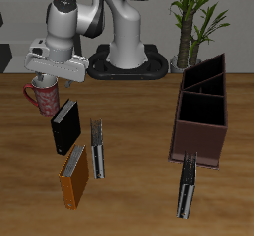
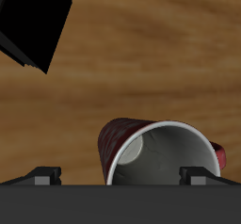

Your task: Place the red mug into the left desk caddy's right compartment

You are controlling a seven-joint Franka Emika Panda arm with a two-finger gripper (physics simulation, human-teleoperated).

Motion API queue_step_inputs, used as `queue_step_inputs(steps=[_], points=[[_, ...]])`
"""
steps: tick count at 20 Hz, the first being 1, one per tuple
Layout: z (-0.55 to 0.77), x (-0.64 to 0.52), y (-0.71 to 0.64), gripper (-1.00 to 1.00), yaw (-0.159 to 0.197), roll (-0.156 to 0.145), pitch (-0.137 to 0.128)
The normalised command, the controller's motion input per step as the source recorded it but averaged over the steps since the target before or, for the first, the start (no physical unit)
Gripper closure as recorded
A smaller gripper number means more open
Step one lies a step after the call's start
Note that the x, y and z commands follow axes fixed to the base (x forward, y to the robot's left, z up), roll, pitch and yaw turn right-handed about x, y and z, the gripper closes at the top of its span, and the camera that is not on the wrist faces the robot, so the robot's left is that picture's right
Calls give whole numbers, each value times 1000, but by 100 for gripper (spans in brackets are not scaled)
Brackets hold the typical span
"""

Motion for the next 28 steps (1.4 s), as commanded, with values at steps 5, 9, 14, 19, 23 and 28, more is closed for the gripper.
queue_step_inputs(steps=[5, 9, 14, 19, 23, 28], points=[[-314, 73, -39, -100, -5, 0, 31], [-131, 58, -41, 100, -39, -32, 7], [50, 32, 180, 100, 9, 47, -15], [84, 95, 158, 100, 11, 22, -1], [118, 54, 148, 100, -1, 20, -13], [428, -24, 348, 100, 45, 35, -57]])
